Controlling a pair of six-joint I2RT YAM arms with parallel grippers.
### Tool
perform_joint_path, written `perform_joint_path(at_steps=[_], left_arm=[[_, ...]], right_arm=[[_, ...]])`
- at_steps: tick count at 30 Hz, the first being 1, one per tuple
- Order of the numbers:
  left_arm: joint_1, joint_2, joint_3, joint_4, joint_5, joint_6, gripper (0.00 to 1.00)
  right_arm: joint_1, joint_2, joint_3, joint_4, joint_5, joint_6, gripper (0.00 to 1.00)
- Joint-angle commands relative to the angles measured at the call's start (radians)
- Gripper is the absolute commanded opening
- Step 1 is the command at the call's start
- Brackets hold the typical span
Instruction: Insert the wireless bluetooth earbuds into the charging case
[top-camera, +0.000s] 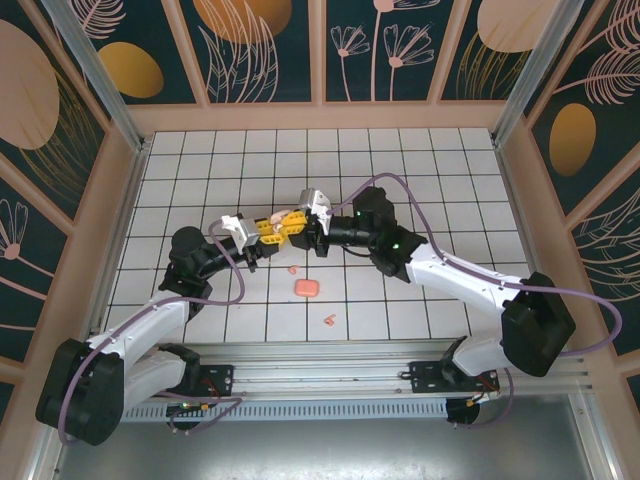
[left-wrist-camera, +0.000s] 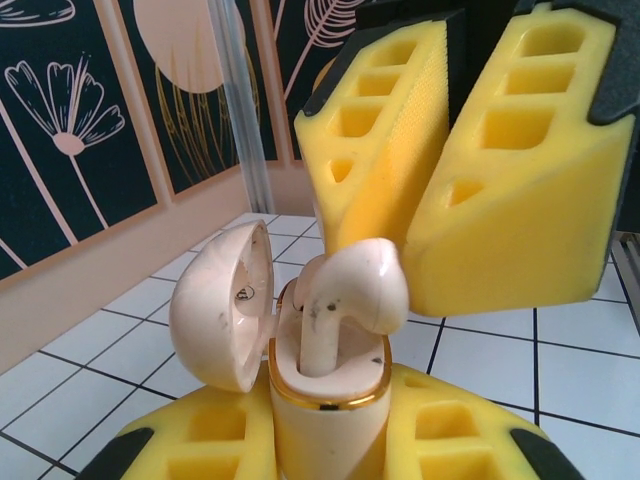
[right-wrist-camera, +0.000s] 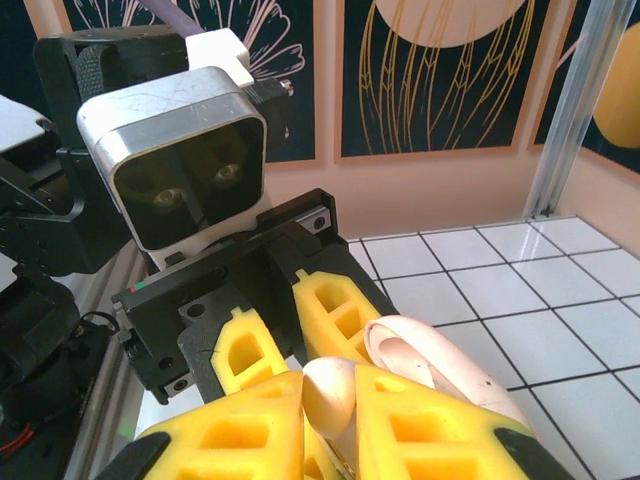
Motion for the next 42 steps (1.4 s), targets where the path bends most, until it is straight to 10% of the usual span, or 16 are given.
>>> perform_joint_path(at_steps=[1, 11, 25, 42], left_arm=[[0.002, -0.031, 0.014, 0.049, 0.028, 0.033, 0.16], [0.002, -0.036, 0.014, 0.037, 0.032, 0.04, 0.16], [0.001, -0.041, 0.028, 0.004, 0.062, 0.055, 0.16], [0.001, -0.038, 0.025, -0.016, 0.06, 0.062, 0.16]], right_arm=[[-0.012, 0.023, 0.025, -0.071, -0.004, -0.015, 0.2], [-0.01, 0.019, 0.053, -0.079, -0.005, -0.032, 0.18], [-0.009, 0.102, 0.294, -0.589, 0.026, -0.344, 0.16], [-0.039, -0.011, 0.225, -0.405, -0.059, -0.276, 0.32]])
